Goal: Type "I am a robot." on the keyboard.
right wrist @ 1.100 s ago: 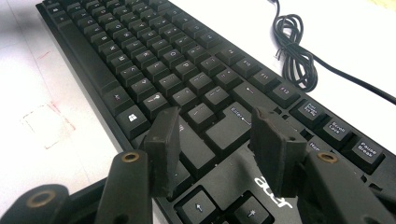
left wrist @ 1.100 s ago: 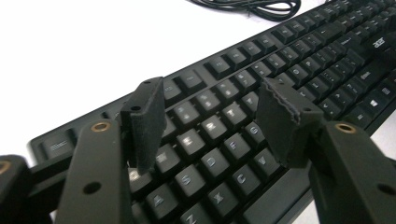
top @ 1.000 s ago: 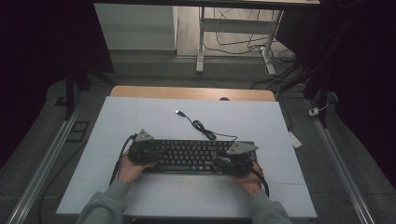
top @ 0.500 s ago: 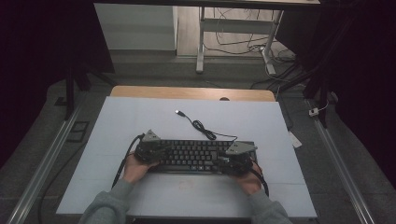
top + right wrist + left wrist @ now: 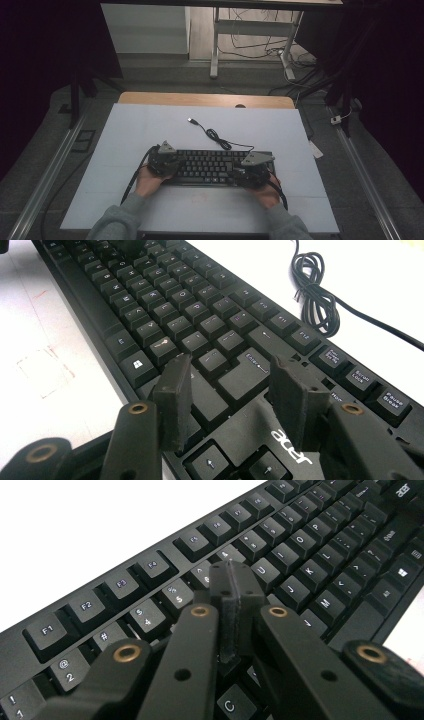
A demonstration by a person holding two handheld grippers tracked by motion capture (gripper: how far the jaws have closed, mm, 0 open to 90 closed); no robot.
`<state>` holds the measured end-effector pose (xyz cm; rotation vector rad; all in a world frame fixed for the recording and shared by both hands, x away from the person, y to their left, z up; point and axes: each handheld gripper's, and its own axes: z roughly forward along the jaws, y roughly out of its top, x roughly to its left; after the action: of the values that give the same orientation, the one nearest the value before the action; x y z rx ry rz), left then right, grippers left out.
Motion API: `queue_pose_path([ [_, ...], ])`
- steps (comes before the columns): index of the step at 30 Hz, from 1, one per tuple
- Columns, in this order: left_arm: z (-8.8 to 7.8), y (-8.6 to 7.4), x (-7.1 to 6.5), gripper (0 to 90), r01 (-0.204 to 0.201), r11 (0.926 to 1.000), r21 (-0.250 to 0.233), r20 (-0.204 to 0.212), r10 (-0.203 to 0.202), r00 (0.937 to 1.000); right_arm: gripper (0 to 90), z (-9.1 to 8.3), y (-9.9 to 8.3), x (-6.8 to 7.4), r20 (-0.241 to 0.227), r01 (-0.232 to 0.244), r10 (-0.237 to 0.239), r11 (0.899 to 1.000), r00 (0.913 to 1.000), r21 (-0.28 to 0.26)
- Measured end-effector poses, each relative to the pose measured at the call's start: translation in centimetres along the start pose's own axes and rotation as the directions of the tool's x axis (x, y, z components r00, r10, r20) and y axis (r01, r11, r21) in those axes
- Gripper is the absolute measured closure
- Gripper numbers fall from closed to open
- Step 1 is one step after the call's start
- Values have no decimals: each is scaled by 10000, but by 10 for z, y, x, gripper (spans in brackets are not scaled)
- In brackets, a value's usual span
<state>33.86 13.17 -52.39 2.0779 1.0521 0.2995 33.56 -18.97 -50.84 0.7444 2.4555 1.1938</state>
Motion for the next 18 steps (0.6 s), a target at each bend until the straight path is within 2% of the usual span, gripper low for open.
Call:
queue_pose_path([
  [10,2,-1,1,890,-4,10000,44,-95,5,10000,519,1,0,0,-15,27,-27,10000,10000,41],
  [12,3,-1,1,890,-31,9998,202,-105,33,9999,519,1,0,0,-15,23,-23,10000,10000,43],
  [18,0,-1,-1,891,-177,9998,9,-173,177,9997,519,0,0,1,35,65,-66,10000,10000,55],
])
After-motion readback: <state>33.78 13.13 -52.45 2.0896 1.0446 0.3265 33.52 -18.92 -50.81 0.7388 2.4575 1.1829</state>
